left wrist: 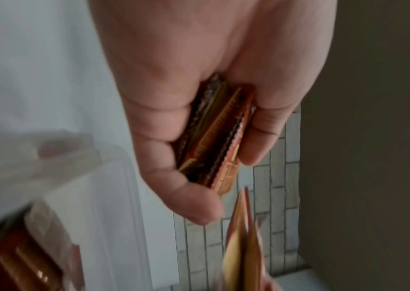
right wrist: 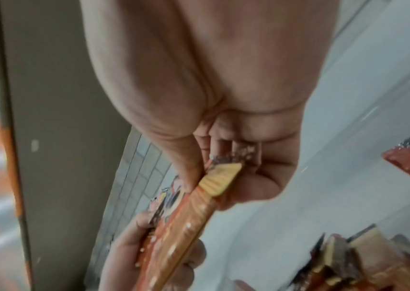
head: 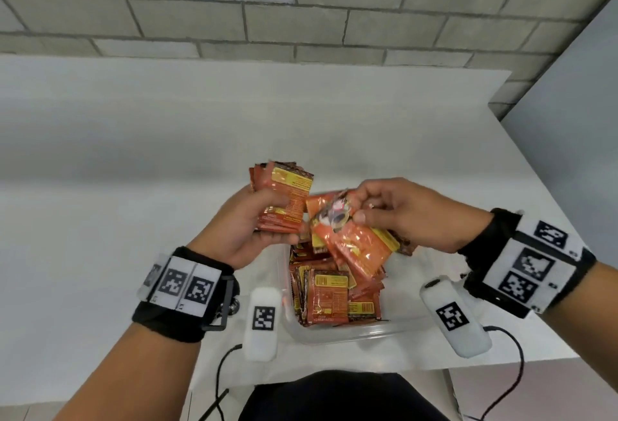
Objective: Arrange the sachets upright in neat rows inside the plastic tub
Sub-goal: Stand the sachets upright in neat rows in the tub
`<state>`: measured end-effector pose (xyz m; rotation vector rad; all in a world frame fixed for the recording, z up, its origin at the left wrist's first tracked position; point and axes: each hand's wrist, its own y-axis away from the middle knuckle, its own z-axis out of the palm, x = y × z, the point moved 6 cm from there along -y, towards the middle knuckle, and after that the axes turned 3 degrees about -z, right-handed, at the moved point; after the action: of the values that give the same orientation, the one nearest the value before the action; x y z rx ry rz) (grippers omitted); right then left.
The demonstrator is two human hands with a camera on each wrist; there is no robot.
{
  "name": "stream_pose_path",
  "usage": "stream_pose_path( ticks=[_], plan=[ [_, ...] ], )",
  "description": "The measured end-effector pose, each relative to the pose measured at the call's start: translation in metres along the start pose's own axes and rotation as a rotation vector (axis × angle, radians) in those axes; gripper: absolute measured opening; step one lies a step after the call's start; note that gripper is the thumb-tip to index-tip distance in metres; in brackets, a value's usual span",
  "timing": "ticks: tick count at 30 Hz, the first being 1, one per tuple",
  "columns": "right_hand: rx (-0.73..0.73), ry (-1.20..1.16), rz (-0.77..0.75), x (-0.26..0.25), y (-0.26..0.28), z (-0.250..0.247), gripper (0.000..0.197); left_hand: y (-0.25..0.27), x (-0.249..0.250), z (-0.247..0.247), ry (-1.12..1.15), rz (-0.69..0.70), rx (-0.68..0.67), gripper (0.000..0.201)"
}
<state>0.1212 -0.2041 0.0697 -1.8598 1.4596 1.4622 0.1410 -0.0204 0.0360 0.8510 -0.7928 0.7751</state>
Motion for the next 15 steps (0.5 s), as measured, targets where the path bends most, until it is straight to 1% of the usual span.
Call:
stream_pose_path(
  ticks=[2, 3, 6, 8, 10, 12, 14, 15],
  plan=[
    [0.093, -0.19, -0.02, -0.002, -0.002, -0.008, 0.004, -0.003, -0.003, 0.018, -0.04, -0.001, -0.055, 0.025],
    [0.119, -0.236, -0.024, -0.003, -0.003, -0.011, 0.005, -0.004, -0.004, 0.026, -0.068, 0.004, -0.09, 0.027],
    [0.171, -0.277, -0.038, -0.001, -0.005, -0.015, 0.005, -0.008, -0.008, 0.045, -0.076, 0.004, -0.137, 0.046],
    [0.214, -0.248, -0.047, 0.0, -0.004, -0.016, 0.008, -0.012, -0.012, 0.052, -0.042, 0.003, -0.142, 0.039],
    [0.274, -0.182, -0.049, 0.001, -0.001, -0.018, 0.011, -0.015, -0.014, 0.058, -0.004, 0.015, -0.129, 0.031],
    [0.348, -0.169, -0.046, 0.001, 0.002, -0.02, 0.015, -0.018, -0.017, 0.058, 0.039, 0.053, -0.093, 0.03],
    [0.422, -0.2, -0.002, 0.005, 0.007, -0.022, 0.024, -0.02, -0.017, 0.056, 0.085, 0.094, -0.046, 0.027],
    [0.448, -0.246, 0.046, 0.009, 0.01, -0.021, 0.03, -0.021, -0.016, 0.055, 0.112, 0.119, -0.021, 0.027]
  ],
)
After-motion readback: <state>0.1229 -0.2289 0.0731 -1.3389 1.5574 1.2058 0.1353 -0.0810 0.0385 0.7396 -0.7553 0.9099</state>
